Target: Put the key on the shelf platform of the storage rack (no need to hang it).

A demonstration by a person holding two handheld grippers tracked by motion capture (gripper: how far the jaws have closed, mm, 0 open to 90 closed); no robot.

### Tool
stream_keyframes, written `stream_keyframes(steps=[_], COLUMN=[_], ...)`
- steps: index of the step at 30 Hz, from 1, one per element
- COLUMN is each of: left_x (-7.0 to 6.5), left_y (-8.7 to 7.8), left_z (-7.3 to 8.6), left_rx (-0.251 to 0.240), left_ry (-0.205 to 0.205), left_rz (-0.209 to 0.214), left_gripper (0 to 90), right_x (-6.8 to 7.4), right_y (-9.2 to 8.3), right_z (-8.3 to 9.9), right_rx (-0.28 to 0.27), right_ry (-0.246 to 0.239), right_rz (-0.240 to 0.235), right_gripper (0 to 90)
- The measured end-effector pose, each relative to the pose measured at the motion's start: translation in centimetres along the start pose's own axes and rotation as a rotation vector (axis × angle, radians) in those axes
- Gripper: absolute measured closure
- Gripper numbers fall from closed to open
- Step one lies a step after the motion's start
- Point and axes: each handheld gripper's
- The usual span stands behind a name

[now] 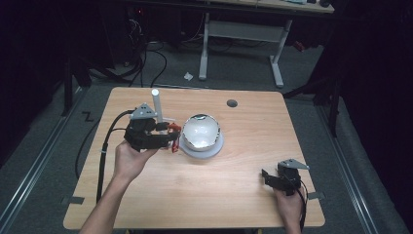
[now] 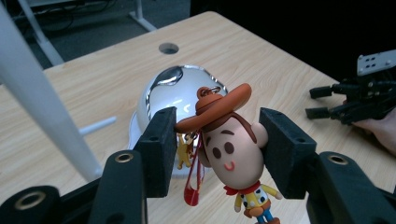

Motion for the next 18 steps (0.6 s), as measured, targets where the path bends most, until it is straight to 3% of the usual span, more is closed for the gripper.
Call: stream_keyframes(steps=[5,18], left_x=[-0.2,-0.2], left_y=[0.8,3.5], left_z=[-1.1,-2.7], left_rx=[0.0,0.004], left_ry=[0.019,0.023], left_rz=[0.003,0.033], left_gripper=[49.0,48.9], right_x=[0.0,0.0], right_y=[0.0,0.0], right_z=[0.0,0.0], right_rx=[-0.001,0.0], right_ry=[-0.001,0.0], right_rz=[0.0,0.002], right_gripper=[29.3,29.4])
Point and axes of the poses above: each handheld gripper's, and its own axes: y roughly forward along the jaws, z roughly out of its underside, x roughly to its left, and after that the axes turned 3 degrees about z, right-handed
